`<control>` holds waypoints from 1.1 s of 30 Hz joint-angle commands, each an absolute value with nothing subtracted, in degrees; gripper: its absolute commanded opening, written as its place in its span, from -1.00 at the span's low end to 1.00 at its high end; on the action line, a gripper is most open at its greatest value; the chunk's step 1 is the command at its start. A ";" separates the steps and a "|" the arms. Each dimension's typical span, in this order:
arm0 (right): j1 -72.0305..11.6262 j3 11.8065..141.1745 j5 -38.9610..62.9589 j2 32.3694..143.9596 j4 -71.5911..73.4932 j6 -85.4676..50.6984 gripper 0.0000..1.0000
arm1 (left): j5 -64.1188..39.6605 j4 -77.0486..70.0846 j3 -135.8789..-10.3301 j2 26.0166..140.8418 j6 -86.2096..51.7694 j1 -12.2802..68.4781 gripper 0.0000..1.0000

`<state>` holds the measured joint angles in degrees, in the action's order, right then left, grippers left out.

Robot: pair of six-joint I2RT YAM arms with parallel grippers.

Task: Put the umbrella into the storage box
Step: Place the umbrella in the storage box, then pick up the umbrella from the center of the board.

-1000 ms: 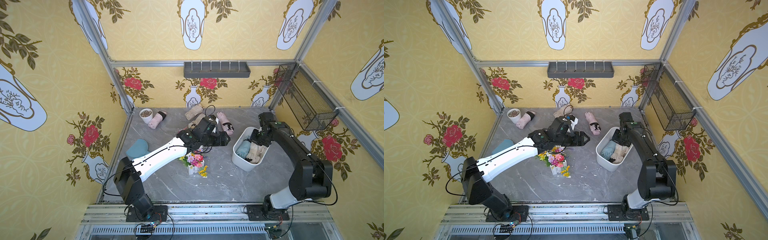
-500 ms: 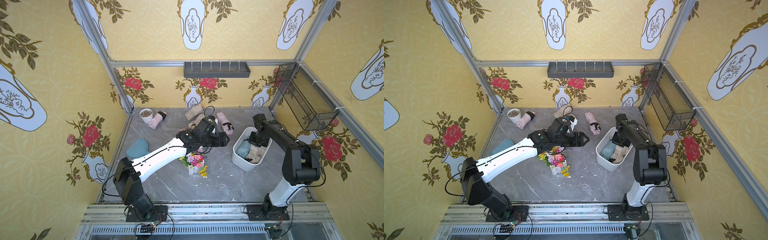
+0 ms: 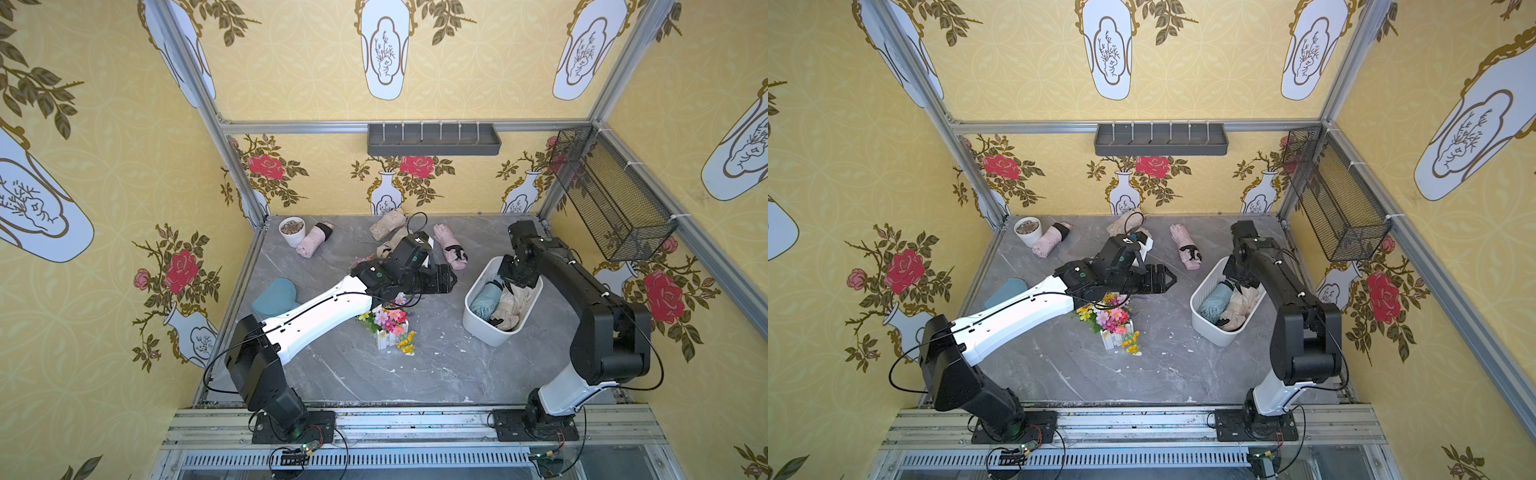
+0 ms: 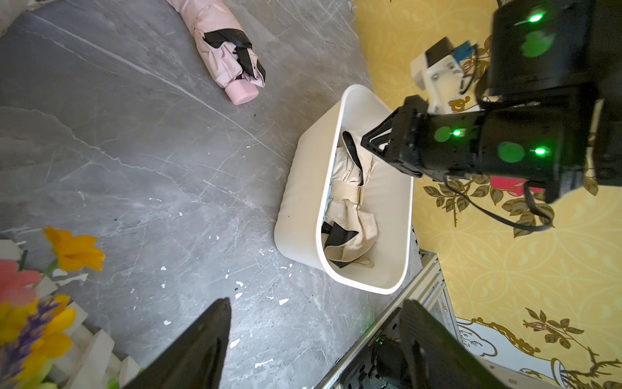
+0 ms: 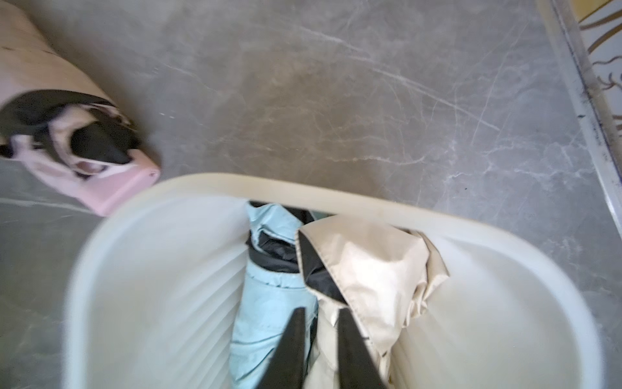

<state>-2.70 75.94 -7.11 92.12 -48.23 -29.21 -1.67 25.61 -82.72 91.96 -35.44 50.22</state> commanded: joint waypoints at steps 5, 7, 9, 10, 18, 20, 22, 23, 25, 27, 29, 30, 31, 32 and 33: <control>-5.53 81.05 0.40 87.88 -48.42 -21.95 0.62 | -0.53 26.47 -79.62 87.31 -34.39 47.33 0.69; -6.01 83.70 4.17 89.65 -48.25 -19.21 0.65 | -0.72 26.65 -78.59 86.06 -34.13 46.07 0.69; -6.82 86.94 6.82 92.83 -48.91 -16.81 0.67 | -0.96 27.06 -77.80 85.00 -33.86 44.85 0.69; -7.38 89.18 7.40 94.69 -49.65 -15.73 0.68 | -1.14 27.34 -77.62 84.54 -33.67 44.34 0.69; -11.41 105.65 6.02 111.62 -52.03 -6.89 0.71 | -1.98 29.24 -76.30 81.70 -32.31 42.20 0.70; -11.63 109.09 5.63 115.71 -52.03 -5.62 0.74 | -2.38 30.02 -76.20 81.21 -32.17 41.60 0.70; -11.60 111.59 5.38 119.14 -51.73 -4.95 0.78 | -2.55 30.56 -76.03 80.65 -31.98 41.40 0.70; -11.60 112.76 5.44 120.67 -51.60 -4.54 0.79 | -2.61 30.63 -75.82 80.47 -31.84 41.27 0.70; -11.75 114.84 5.49 123.91 -50.58 -3.24 0.81 | -2.82 30.69 -75.20 80.20 -31.57 41.22 0.70; -12.10 115.98 4.36 126.43 -49.10 -1.72 0.83 | -2.98 30.69 -74.68 80.30 -31.09 41.05 0.70; -12.54 116.52 3.15 128.42 -47.35 -0.59 0.86 | -3.08 30.76 -74.04 80.56 -30.85 40.87 0.70; -12.57 116.80 3.01 129.32 -46.40 -0.37 0.87 | -3.15 30.66 -73.62 80.59 -30.76 40.70 0.70; -12.57 116.96 2.71 130.09 -45.35 -0.34 0.88 | -3.25 30.34 -73.08 80.60 -30.79 40.64 0.70; -12.61 117.09 2.40 130.71 -44.47 -0.42 0.88 | -3.23 30.04 -72.67 80.57 -30.84 40.61 0.70; -12.65 117.34 2.29 131.68 -43.56 -0.52 0.89 | -3.38 29.66 -72.15 80.59 -30.88 40.52 0.70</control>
<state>-12.64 116.66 4.10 130.43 -47.55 -1.72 -2.61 30.09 -73.17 80.34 -31.75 40.71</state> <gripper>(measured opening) 0.940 0.852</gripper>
